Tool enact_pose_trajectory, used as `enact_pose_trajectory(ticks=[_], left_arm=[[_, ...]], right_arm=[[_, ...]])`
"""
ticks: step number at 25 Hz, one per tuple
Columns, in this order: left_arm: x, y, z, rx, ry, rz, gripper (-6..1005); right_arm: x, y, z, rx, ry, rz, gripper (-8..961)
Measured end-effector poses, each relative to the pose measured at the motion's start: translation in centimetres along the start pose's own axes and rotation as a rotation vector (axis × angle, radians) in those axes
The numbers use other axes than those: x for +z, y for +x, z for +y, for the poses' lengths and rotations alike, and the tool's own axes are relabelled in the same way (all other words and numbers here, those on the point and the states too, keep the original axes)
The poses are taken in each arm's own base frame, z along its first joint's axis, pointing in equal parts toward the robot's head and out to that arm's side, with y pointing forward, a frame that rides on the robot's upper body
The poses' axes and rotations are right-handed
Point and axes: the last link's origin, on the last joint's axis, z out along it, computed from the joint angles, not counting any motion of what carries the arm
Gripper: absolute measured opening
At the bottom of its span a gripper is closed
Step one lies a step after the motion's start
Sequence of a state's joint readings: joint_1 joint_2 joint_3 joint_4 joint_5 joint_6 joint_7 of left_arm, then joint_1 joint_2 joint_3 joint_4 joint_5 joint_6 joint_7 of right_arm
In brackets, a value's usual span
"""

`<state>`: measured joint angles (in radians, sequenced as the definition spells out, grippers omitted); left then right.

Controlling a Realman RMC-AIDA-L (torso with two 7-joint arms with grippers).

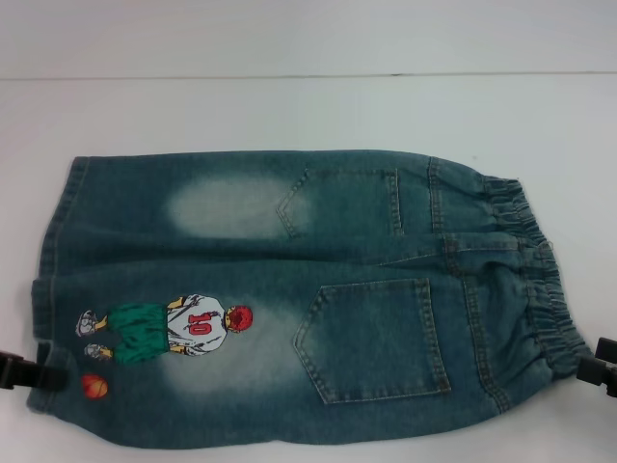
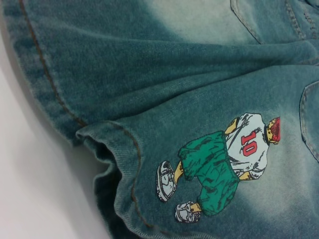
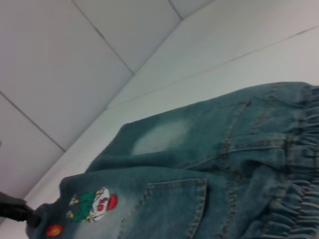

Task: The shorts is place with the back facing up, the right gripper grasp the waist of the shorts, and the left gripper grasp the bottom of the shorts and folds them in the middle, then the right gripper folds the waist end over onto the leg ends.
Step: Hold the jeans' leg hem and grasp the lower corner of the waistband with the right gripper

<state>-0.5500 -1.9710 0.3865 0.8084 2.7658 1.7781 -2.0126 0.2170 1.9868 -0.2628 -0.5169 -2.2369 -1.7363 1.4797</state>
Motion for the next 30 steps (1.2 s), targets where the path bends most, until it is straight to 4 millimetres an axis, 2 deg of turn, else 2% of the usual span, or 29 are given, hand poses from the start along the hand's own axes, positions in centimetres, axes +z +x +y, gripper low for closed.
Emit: enact_pose_trajectory(ticks=[10,30], left_arm=[[-0.1,0.1,0.0,0.002,0.001,0.002,40],[-0.3,0.2,0.0,0.005,0.010,0.005,41]], right_arm=[[0.0,-0.1,-0.9,0.041,0.059,0.011,884],[1.8,-0.6,-1.0,0.025,0.045,0.050,883]])
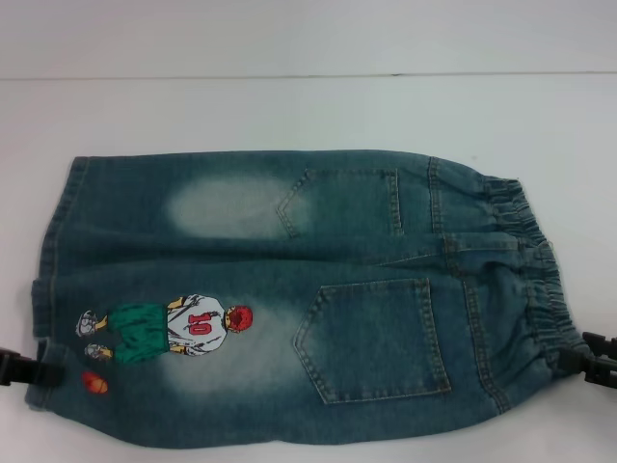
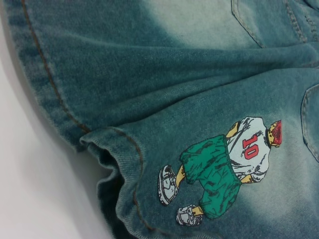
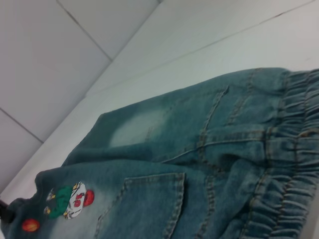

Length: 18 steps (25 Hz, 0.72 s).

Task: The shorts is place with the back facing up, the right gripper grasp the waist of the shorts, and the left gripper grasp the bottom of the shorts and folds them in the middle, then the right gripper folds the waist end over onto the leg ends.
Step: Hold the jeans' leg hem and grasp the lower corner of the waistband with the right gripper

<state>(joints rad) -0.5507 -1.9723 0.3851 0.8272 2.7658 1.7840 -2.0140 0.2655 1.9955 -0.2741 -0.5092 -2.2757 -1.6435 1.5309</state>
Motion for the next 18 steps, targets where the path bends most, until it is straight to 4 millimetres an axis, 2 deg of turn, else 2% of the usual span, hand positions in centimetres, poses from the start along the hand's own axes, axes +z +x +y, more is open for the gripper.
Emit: enact_pose_trajectory(ticks=[9,18], left_arm=[[-0.05,0.05,0.01,0.002,0.004,0.002,40],[-0.05,0.13,-0.03,0.004,0.007,0.004,40]], right_arm=[[0.71,0.28,0.16,0.000,-0.010,0.031,883],[0.25,0.91,0.17,0.023,-0.004,0.031,883]])
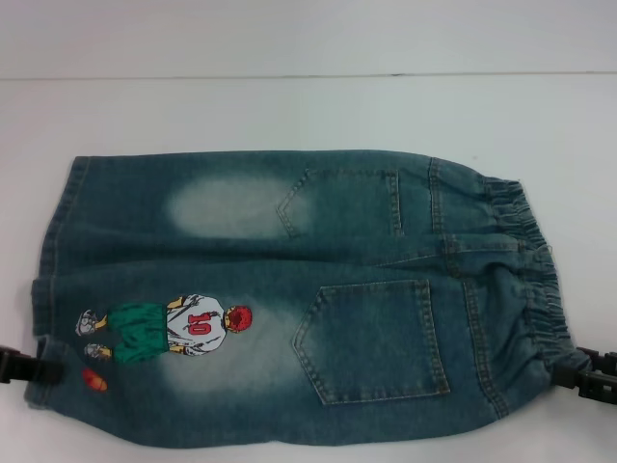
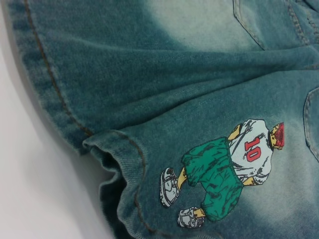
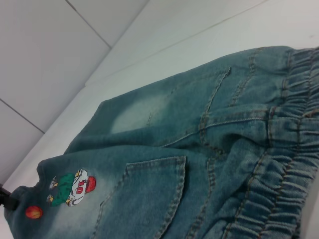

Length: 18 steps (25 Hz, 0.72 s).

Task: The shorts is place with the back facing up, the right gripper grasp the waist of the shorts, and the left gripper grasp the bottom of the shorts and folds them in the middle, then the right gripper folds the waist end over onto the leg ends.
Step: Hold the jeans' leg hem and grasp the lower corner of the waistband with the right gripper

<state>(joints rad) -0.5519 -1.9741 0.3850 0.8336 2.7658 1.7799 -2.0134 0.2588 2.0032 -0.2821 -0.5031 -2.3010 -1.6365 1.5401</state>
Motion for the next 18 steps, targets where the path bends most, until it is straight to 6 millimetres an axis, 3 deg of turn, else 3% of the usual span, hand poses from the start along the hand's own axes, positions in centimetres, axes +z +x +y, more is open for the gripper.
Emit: enact_pose_trajectory(ticks=[18], left_arm=[[0.13,0.06,0.08,0.007,-0.002,-0.001,41]], right_arm=[[0.16,-0.43,0.33,-0.019,-0.028,0.001,882]])
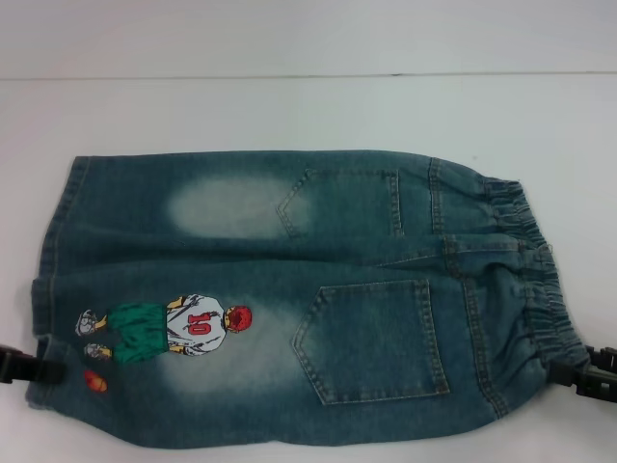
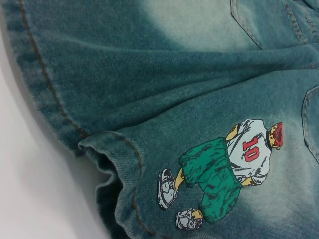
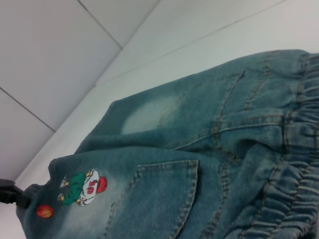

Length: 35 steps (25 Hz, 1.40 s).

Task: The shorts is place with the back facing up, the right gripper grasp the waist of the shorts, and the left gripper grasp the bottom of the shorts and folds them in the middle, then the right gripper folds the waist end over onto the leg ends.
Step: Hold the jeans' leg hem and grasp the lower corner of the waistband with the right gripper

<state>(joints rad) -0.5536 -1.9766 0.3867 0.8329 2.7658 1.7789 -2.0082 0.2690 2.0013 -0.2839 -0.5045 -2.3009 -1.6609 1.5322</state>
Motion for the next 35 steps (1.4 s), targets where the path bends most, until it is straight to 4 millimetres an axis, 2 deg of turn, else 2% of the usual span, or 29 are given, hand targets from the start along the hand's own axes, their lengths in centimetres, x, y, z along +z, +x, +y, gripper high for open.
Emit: enact_pose_trajectory(ticks=[7,17,32,35], left_arm=[[0.0,0.0,0.0,0.000,0.001,0.002,41],[0.1,0.2,0.1,0.001,-0.001,0.002,40],[-0.1,0.6,0.1,0.006,0.002,0.012,41],[-0.1,0.7,0.1,0.007,0.001,0.014,41]], right_arm=[[0.0,-0.7,-0.1,-0.011,-0.003,0.002,882],[1.0,-1.1,0.1,-0.033,-0.022,0.036,881],[0.0,-0.1,0.4,-0.012,-0.041,0.052,881],[0.0,0.0,0.4,-0.013,-0.036,0.058,708]])
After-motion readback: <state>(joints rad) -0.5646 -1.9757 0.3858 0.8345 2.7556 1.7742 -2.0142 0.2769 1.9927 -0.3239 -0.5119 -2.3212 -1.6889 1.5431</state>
